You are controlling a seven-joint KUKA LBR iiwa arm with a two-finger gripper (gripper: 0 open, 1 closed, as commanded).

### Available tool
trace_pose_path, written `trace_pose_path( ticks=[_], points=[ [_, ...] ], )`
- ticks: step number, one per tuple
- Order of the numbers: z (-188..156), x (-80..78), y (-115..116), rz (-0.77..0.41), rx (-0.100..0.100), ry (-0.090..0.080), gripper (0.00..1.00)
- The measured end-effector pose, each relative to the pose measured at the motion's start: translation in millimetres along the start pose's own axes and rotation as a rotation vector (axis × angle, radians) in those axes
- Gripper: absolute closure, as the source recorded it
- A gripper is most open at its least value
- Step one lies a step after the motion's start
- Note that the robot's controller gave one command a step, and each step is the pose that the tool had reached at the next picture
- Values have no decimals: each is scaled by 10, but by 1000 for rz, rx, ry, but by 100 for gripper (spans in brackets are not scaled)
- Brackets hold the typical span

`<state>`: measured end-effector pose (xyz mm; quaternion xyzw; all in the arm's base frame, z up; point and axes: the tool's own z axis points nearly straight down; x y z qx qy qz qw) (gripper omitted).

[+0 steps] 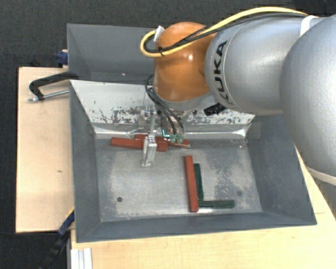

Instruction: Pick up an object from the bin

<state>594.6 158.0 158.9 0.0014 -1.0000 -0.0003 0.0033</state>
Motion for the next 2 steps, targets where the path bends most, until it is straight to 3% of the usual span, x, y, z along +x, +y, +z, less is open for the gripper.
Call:
trace_pose_path(
  ticks=[1,2],
  points=[
    [-53,-18,-7,2,-1,-8,0],
    [275,-10,-509,-4,-3,-11,0]
  ],
)
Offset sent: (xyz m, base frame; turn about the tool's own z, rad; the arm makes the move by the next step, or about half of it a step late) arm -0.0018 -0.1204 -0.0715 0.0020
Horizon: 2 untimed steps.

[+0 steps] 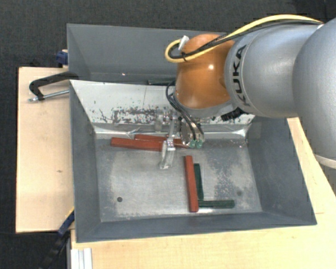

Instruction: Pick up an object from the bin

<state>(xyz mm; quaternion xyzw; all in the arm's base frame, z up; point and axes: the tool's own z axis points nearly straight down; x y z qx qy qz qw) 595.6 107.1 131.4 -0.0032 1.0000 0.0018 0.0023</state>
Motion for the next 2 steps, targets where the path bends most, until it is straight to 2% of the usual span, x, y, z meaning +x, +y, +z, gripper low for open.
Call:
trace_pose_path(
  ticks=[1,2],
  points=[
    [392,91,-199,42,7,3,0],
    [460,108,-105,45,5,6,0]
  ],
)
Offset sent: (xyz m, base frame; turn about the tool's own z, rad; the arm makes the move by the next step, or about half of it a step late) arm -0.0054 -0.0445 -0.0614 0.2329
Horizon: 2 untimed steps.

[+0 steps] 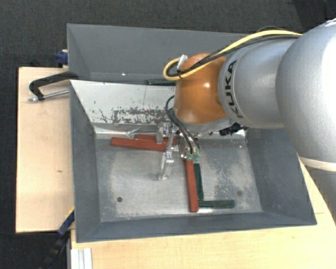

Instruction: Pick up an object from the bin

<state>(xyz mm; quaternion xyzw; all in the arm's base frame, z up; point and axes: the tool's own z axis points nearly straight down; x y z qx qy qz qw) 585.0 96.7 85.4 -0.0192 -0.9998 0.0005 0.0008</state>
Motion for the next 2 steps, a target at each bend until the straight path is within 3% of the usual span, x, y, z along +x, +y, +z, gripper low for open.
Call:
trace_pose_path(
  ticks=[1,2],
  points=[
    [-228,51,-180,9,-3,-3,0],
    [-115,22,-484,-189,-2,-6,0]
  ],
)
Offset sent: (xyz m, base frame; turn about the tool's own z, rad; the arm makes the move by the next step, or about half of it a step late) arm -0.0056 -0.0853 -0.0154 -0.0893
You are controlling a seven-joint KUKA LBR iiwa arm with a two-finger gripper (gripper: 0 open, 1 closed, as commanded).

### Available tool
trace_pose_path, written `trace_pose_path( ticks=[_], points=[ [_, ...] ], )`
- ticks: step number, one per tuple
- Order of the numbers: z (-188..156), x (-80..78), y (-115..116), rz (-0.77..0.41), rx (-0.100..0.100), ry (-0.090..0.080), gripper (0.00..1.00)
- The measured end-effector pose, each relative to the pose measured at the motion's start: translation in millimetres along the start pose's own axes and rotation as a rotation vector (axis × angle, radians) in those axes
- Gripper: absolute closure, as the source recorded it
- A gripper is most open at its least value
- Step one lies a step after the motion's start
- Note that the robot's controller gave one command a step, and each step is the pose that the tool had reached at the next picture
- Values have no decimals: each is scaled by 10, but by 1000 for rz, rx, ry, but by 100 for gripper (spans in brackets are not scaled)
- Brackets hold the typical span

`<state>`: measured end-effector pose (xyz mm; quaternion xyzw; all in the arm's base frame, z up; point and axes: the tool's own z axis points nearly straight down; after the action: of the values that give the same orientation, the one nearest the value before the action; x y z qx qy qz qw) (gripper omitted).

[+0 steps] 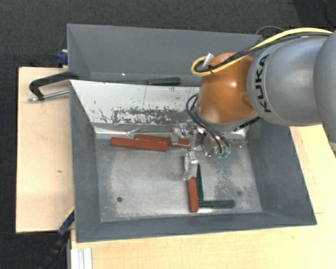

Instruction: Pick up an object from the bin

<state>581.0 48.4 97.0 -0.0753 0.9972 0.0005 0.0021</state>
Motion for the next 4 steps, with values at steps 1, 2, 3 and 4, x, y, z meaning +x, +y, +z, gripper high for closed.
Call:
trace_pose_path(
  ticks=[1,2,3,4],
  points=[
    [174,133,-326,134,-1,2,0],
    [186,494,-451,86,0,0,0],
    [230,647,-695,57,0,4,0],
    [262,752,208,98,-1,4,100]
  ],
)
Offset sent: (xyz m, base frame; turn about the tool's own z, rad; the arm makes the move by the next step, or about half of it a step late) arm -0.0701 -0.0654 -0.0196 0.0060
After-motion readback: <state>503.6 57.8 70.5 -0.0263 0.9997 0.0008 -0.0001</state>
